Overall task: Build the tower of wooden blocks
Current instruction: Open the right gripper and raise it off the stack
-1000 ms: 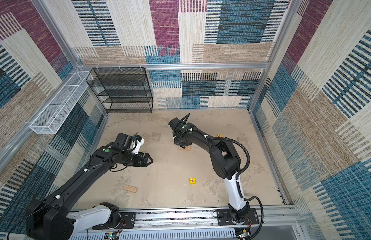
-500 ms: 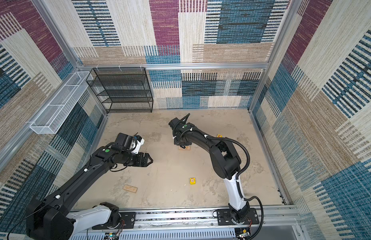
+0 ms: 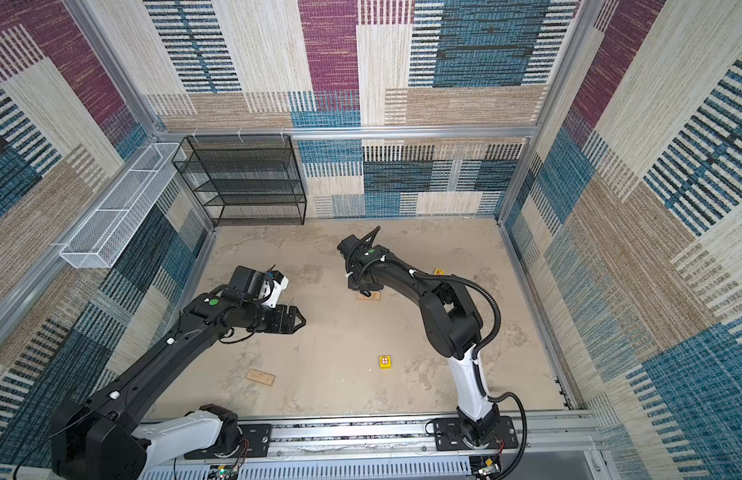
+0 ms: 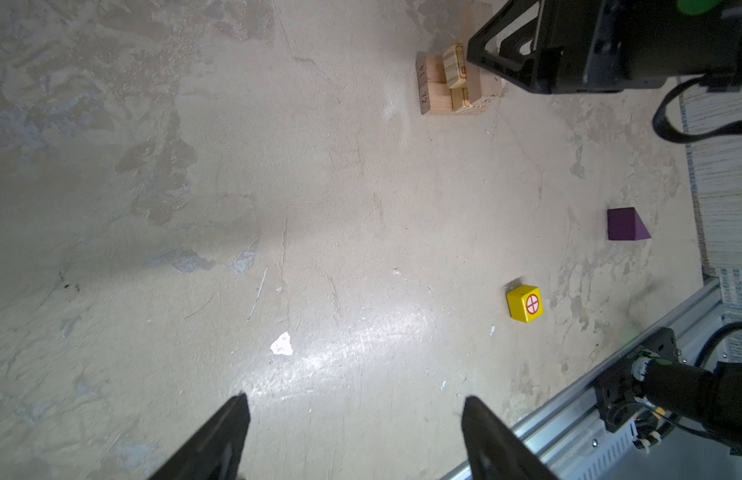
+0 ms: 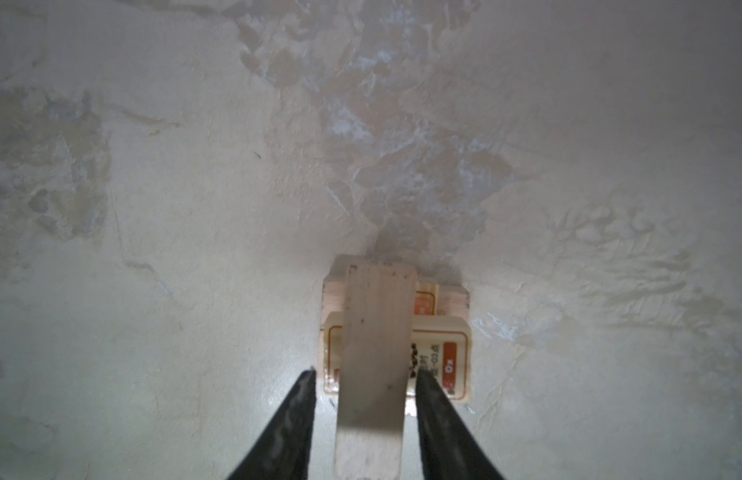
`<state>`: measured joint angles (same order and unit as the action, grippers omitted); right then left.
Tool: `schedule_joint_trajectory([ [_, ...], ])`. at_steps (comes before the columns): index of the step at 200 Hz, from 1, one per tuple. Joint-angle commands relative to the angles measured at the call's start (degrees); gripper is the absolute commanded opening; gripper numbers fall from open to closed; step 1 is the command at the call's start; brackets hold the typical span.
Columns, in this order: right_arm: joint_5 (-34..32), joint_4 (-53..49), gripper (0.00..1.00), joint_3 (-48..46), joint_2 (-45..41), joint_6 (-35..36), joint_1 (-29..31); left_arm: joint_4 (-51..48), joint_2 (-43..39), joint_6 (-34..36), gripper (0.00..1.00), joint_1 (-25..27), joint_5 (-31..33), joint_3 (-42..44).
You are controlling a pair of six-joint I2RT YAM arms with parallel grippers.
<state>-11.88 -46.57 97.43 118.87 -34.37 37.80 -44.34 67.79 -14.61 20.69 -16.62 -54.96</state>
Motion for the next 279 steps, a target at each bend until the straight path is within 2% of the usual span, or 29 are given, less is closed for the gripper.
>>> schedule_joint_trajectory([
  [1, -0.06, -0.07, 0.73, 0.17, -0.94, 1.01, -0.01, 0.31, -0.4, 1.78, 0.85, -0.03, 1.21, 0.03],
  [11, 0.48, -0.11, 0.81, 0.4, -1.0, 1.61, -0.01, 0.36, -0.7, 1.78, 0.85, -0.04, 1.66, 0.0],
  [28, 0.72, -0.23, 0.84, 0.49, -1.47, 2.09, -0.01, 0.39, -1.36, 1.69, 0.85, -0.13, 2.91, 0.03],
  [109, 2.05, 2.04, 0.82, -0.89, -6.33, 6.81, 0.15, 0.83, -5.19, 1.78, 0.84, -0.12, 9.09, 0.47],
  [136, 4.86, 6.17, 0.89, -3.76, -9.68, 10.42, 0.81, 0.74, -6.38, 1.87, 0.83, -0.12, 12.17, 0.55],
  [175, 1.33, 8.99, 0.92, -5.1, -12.41, 16.1, 5.43, 0.79, -8.59, 1.36, 0.83, -0.14, 17.13, 1.24],
  [213, -2.29, 12.9, 0.86, -5.49, -13.07, 20.85, 12.56, -1.9, -9.17, -2.19, 0.83, -0.42, 22.35, 0.96],
  [249, 6.9, 22.44, 0.81, -13.29, -17.25, 20.71, 14.75, -5.4, -11.14, -9.39, 0.85, -0.93, 21.95, 0.03],
  [279, 11.33, 26.72, 0.8, -15.96, -18.27, 20.49, 15.58, -5.52, -14.13, -14.31, 0.85, -1.0, 21.59, 1.21],
])
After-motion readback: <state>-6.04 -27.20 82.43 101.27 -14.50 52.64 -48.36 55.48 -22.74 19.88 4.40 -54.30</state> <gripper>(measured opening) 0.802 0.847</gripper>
